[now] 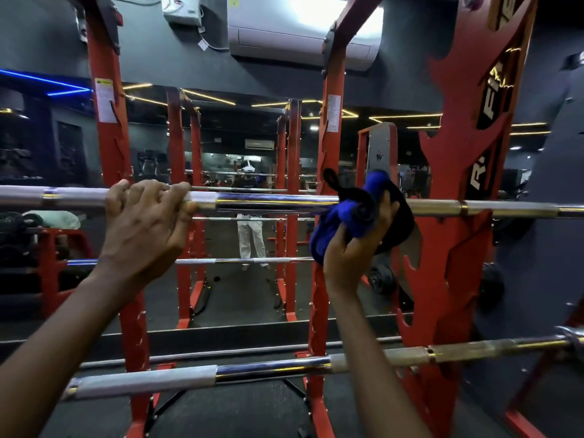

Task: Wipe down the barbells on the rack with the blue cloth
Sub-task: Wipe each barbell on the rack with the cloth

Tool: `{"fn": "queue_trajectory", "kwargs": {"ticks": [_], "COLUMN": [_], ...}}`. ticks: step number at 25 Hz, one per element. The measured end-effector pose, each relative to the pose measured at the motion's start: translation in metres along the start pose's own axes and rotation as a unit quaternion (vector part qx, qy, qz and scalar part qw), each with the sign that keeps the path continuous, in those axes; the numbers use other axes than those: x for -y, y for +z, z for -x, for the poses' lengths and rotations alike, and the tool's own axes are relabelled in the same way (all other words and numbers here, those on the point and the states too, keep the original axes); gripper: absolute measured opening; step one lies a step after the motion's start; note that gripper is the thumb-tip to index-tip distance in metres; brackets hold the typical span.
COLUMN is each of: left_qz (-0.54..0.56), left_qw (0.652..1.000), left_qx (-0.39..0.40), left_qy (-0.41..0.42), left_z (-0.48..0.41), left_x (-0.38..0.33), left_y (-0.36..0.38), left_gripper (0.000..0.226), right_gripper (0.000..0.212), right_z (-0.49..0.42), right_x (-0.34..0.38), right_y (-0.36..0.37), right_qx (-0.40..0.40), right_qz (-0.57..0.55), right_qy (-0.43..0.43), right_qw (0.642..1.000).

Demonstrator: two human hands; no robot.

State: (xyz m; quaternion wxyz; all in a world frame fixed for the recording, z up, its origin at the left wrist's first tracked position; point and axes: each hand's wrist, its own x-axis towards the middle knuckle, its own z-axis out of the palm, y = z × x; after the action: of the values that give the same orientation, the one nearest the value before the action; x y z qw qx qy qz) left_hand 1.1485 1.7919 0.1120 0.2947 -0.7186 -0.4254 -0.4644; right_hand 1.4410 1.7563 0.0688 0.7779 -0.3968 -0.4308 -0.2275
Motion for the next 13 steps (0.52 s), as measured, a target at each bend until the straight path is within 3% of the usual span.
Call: {"fn": "queue_trajectory", "kwargs": {"ticks": [2, 5, 7, 9, 10, 13], "left_qz": [0.011, 0.019, 0.022, 0.026, 0.028, 0.024], "left_qw": [1.000, 1.000, 1.000, 1.000, 1.000, 1.000], "left_qx": [-0.003, -0.011, -0.016, -0.012, -0.009, -0.011], "left_qy": [-0.007, -0.009, -0.011, -0.009, -0.007, -0.003], "left_z": [0.000, -0.001, 0.000, -0.001, -0.002, -0.003], "left_x": [-0.003, -0.001, -0.003, -0.004, -0.003, 0.000], "left_y": [0.004, 0.006, 0.006, 0.006, 0.006, 0.007], "left_gripper": [0.045, 0.041, 0.040, 0.041, 0.042, 0.045], "right_gripper": [0.074, 0.066, 0.041, 0.032, 0.036, 0.051], "right_z": [0.007, -0.011, -0.019, -0.022, -0.023, -0.030], "right_x": [0.024, 0.061, 0.074, 0.085, 0.089, 0.092], "right_y": [0.014, 0.015, 0.005, -0.003, -0.004, 0.007], "right_qx": [-0.057, -0.138, -0.172, -0.163, -0.143, -0.093], "right_qz": [-0.150, -0.254, -0.329, -0.403, -0.431, -0.496], "right_qy": [0.175, 0.293, 0.398, 0.505, 0.528, 0.492], "right_qw": [0.971, 0.911, 0.839, 0.746, 0.718, 0.710]}}
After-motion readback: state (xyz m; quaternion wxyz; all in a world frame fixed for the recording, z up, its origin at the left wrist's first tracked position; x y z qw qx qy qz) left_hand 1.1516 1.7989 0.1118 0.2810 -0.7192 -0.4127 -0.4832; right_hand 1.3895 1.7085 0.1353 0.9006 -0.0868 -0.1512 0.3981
